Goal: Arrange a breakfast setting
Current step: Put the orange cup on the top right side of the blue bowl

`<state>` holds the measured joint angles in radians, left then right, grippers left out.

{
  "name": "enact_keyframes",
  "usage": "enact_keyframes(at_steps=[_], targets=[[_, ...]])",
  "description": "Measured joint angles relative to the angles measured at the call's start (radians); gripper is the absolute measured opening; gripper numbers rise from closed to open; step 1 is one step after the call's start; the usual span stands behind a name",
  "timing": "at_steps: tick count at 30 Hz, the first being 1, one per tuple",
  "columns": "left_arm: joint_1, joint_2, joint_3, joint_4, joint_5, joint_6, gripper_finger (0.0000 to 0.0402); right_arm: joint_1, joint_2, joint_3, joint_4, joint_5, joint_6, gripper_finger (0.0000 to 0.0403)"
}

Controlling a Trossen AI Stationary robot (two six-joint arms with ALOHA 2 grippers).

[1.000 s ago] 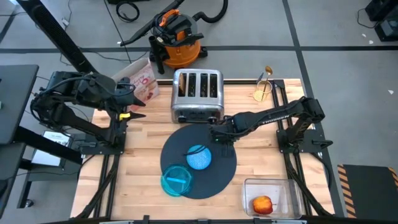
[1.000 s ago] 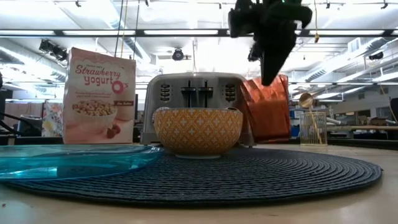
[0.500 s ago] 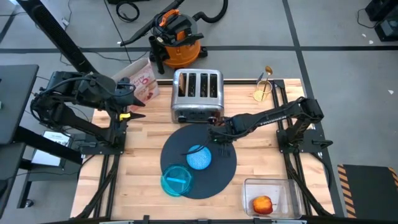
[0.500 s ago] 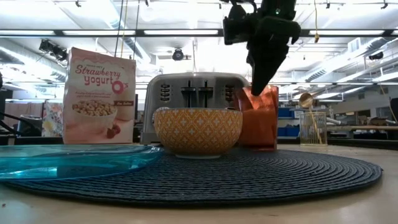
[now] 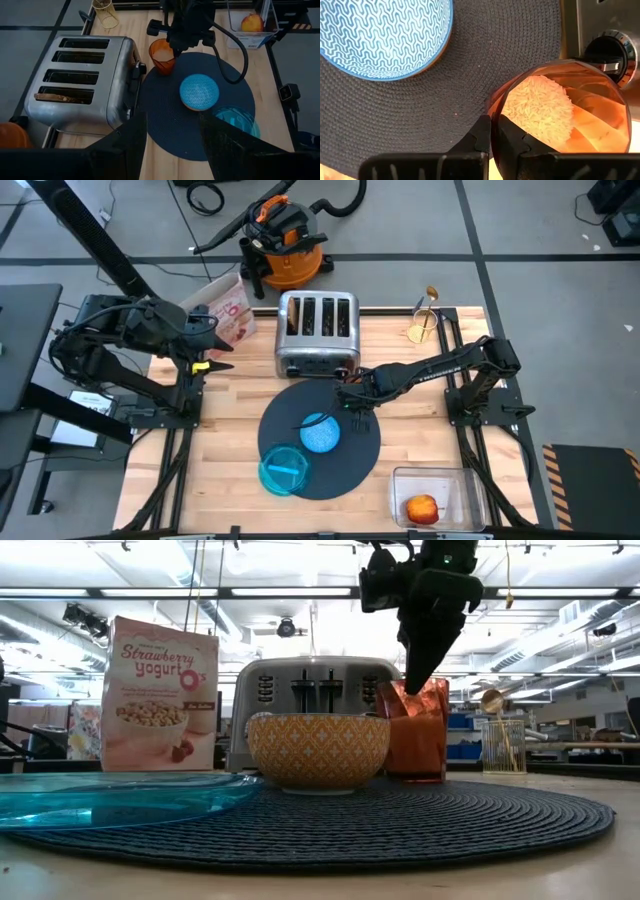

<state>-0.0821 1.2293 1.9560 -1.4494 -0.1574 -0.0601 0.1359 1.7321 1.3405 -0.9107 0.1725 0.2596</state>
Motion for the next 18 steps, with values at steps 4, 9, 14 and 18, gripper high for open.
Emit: enact_keyframes(at_steps=[4,9,14,18], targets=[[0.0,0.0,0.0,0.0,0.0,0.002,0.0183,0.0,0.0,0.0,0.001,0.003,-0.001,0.0042],[0.0,0.0,0.0,0.0,0.0,0.024,0.0183,0.0,0.0,0.0,0.003,0.034,0.007,0.0074],[0.0,0.0,0.0,0.0,0.0,0.019,0.0183,0.0,0.0,0.0,0.004,0.015,0.007,0.0105],[0.0,0.0,0.0,0.0,0.0,0.014,0.0183,0.0,0.0,0.003,0.0,0.002,0.013,0.0129]])
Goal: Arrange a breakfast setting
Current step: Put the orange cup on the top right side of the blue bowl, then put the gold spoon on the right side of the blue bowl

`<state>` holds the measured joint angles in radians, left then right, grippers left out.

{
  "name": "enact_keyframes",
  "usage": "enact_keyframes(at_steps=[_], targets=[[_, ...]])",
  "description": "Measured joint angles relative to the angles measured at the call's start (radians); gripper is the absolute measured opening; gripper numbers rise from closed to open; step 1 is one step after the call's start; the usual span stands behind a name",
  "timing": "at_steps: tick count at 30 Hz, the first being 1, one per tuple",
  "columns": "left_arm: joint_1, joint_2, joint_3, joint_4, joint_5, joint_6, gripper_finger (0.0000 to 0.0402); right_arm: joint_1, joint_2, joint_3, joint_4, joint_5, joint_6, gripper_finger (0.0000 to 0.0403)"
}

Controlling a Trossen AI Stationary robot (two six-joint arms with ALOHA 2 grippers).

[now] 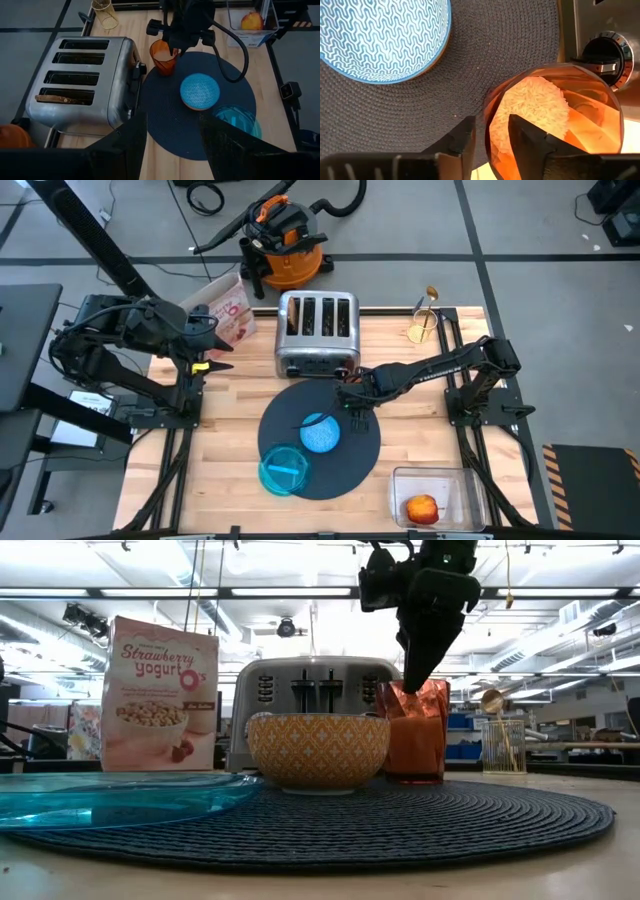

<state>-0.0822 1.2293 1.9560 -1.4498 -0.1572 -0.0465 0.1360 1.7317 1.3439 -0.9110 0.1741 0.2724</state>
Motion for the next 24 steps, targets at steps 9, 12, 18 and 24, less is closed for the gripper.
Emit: enact_keyframes(at_steps=[9,12,18,24], targets=[[0.0,0.008,0.0,0.032,0.0,-0.016,0.0183,0.0,-0.003,0.166,-0.102,-0.01,0.024,0.0172],[0.0,0.008,0.0,0.045,0.0,-0.019,0.0183,0.0,-0.003,0.256,-0.167,0.009,0.049,0.0174],[0.0,0.008,0.0,0.189,0.0,0.028,0.0183,-0.008,-0.023,0.436,-0.299,0.173,0.202,0.0174],[0.0,0.011,0.0,0.207,0.0,0.057,0.0183,-0.044,-0.151,0.434,-0.373,0.357,0.408,0.0174]])
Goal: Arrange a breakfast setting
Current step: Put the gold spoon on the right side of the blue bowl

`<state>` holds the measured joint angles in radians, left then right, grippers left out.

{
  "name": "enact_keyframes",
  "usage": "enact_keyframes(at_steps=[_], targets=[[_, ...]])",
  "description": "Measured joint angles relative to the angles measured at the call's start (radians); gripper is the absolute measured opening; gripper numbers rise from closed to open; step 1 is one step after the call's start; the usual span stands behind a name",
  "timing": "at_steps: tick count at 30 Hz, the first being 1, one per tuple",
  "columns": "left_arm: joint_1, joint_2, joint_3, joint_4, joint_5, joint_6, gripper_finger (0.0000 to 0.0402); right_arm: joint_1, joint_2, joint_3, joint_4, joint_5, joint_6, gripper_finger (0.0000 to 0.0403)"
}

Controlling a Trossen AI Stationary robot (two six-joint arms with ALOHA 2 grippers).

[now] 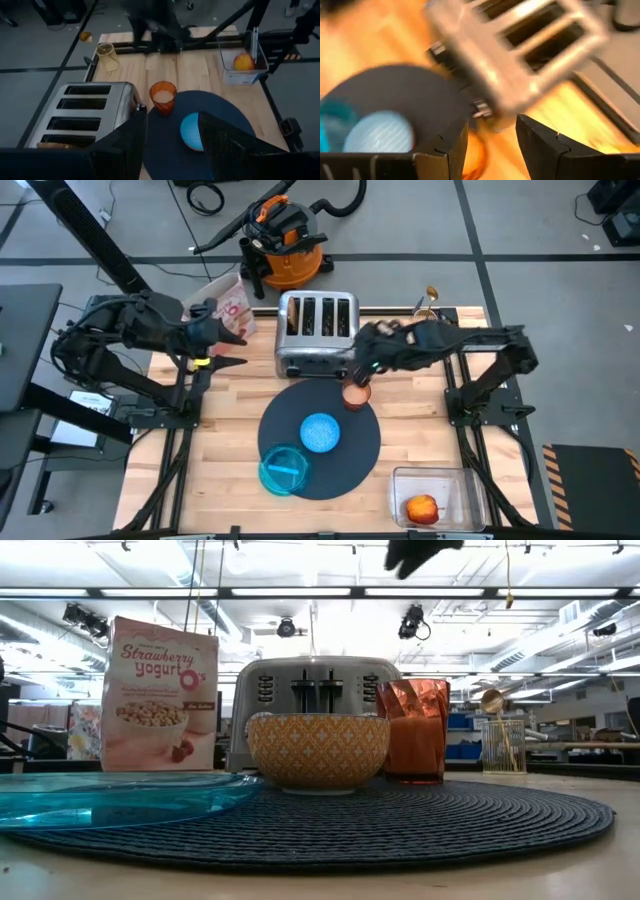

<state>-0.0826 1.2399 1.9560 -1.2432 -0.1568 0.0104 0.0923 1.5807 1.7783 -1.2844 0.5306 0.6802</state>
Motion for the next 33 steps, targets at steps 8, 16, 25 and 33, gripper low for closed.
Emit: enact_keyframes(at_steps=[8,16,25,33], targets=[[0.0,-0.027,0.0,-0.011,0.0,-0.003,0.0183,-0.082,-0.196,-0.171,-0.08,0.199,0.363,0.0181],[0.002,-0.027,0.0,0.033,0.001,0.067,0.0183,-0.361,-0.257,-0.324,-0.089,0.113,0.513,0.0196],[0.002,-0.026,0.0,0.025,0.004,0.115,0.0183,-0.716,-0.168,-0.329,-0.02,0.054,0.175,0.0196],[0.025,-0.013,0.0,0.029,0.004,0.132,0.0183,-0.895,-0.042,-0.327,0.027,0.058,-0.098,0.0196]])
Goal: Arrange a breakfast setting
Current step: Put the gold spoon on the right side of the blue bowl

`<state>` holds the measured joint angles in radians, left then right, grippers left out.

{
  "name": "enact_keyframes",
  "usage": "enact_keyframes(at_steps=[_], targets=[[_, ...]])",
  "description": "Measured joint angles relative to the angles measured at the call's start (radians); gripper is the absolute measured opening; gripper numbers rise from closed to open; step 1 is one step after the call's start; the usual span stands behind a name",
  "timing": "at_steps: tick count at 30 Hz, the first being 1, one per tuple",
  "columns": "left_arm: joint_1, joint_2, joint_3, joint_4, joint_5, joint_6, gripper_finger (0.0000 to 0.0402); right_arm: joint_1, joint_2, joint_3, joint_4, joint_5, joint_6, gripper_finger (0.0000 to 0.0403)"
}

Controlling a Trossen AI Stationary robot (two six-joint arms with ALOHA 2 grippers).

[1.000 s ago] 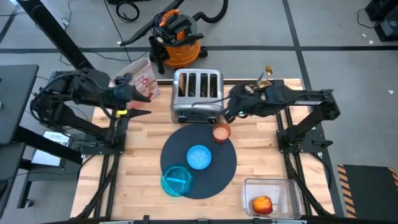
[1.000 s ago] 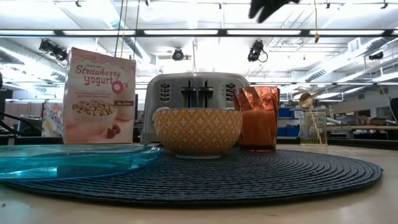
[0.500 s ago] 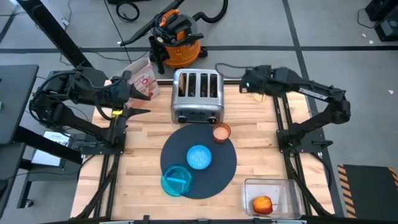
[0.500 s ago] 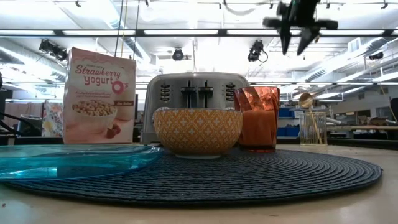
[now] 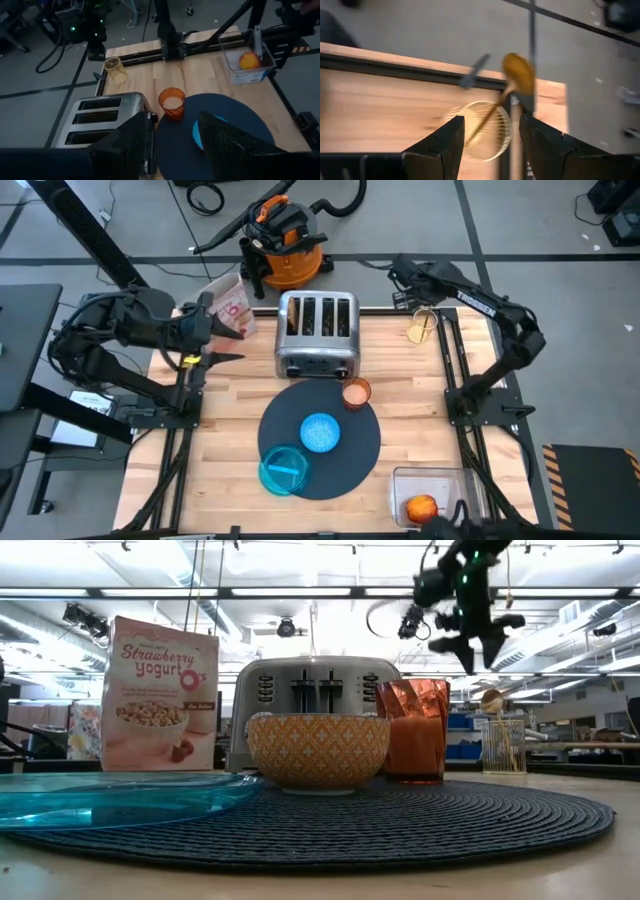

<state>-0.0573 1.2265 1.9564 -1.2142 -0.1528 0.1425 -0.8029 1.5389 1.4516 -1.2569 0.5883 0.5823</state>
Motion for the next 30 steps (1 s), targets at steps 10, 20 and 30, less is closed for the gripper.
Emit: enact_keyframes(at_steps=[10,20,30], targets=[[0.09,0.045,0.0,0.04,0.0,-0.019,0.0183,-0.151,0.088,0.001,0.063,0.054,-0.278,0.0188],[0.166,0.127,-0.001,0.053,0.0,-0.024,0.0183,-0.287,0.096,0.002,0.193,-0.151,-0.395,0.0166],[0.168,0.151,0.0,0.059,0.012,-0.026,0.0183,-0.327,0.096,0.002,0.172,-0.282,-0.344,0.0139]])
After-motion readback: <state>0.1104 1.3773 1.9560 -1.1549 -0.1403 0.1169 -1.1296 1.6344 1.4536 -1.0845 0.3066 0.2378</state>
